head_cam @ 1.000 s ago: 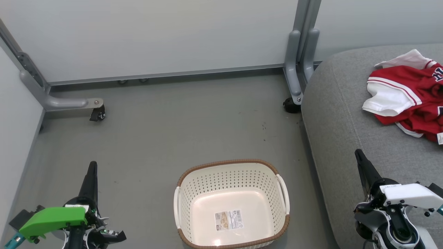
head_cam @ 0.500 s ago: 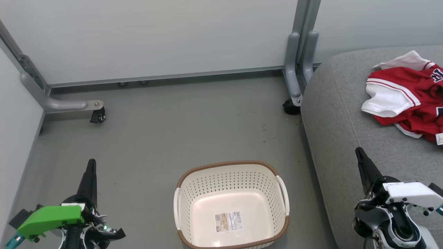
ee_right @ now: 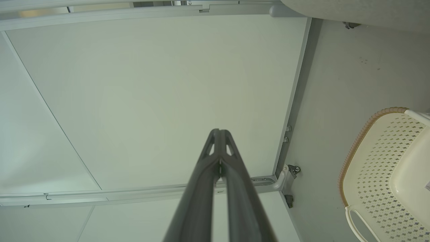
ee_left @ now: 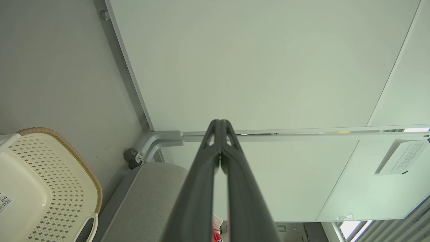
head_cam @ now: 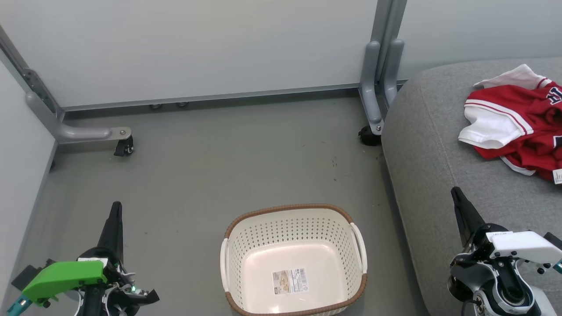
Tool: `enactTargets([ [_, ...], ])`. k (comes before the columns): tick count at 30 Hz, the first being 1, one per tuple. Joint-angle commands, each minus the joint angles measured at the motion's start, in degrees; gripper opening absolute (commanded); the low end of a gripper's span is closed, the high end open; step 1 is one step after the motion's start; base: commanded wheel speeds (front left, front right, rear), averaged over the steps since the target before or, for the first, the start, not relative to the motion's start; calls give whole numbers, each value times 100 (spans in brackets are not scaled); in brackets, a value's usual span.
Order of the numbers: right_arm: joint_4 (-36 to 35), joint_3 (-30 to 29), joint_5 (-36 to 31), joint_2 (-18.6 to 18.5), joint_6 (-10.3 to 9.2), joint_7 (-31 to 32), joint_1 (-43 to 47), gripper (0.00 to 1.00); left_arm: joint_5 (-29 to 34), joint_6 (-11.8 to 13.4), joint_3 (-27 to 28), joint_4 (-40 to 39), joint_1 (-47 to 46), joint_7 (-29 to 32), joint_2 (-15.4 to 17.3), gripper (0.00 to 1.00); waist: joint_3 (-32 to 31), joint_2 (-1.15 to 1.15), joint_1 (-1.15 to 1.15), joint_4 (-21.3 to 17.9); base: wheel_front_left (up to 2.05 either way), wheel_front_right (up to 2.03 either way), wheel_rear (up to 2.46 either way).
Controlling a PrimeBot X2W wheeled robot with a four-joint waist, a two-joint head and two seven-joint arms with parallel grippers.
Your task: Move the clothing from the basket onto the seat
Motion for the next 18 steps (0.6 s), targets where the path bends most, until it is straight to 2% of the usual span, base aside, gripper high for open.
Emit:
enactTargets([
  [1,14,-14,-28,9,2,22,-33,0,-17,-37,13,3,-58,19,5,0,0,0,0,0,0,0,0],
  [18,17,-52,-51,35,2,46,-37,0,-18,-37,12,3,-58,18,6,0,0,0,0,0,0,0,0],
])
